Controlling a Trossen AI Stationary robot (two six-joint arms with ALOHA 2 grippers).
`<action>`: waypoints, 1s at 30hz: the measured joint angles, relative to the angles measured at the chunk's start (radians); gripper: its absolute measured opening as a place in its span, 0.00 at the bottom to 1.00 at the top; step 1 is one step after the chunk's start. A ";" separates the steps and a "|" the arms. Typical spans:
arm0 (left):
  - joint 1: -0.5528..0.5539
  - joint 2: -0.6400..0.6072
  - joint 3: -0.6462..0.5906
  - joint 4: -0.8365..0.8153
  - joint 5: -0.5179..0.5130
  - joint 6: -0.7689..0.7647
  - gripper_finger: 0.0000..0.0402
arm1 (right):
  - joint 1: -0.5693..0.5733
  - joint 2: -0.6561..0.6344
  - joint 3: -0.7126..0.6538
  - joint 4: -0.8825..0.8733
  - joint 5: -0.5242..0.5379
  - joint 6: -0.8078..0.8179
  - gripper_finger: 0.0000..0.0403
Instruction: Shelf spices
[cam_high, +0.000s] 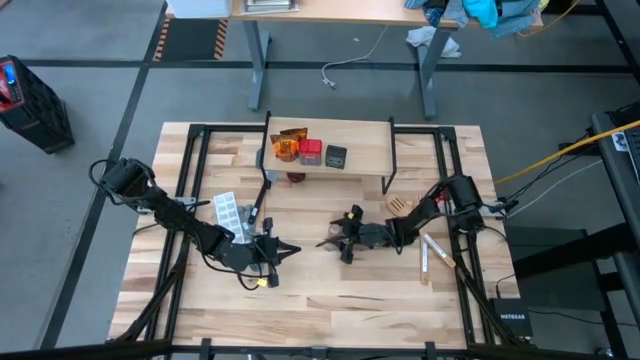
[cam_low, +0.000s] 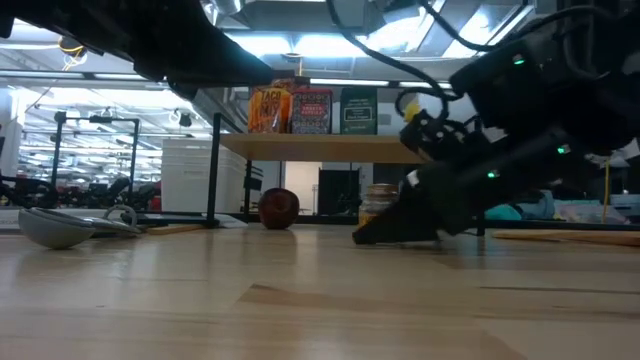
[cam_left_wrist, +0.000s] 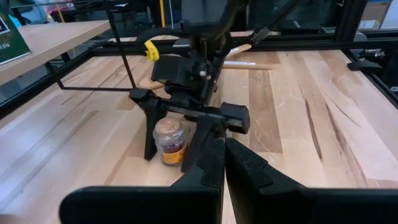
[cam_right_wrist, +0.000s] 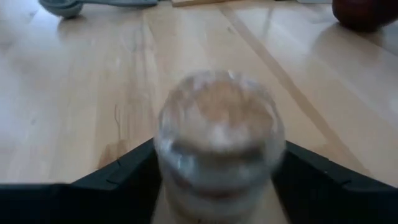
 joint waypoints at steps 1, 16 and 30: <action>0.000 0.000 0.000 -0.002 0.000 0.000 0.01 | -0.007 0.008 0.012 0.002 -0.014 0.000 0.70; 0.000 0.000 0.000 -0.023 0.000 -0.017 0.01 | -0.020 0.018 0.024 0.002 -0.064 0.003 0.45; 0.000 0.000 0.000 -0.032 0.000 -0.021 0.01 | -0.018 -0.091 0.021 -0.009 -0.034 0.068 0.45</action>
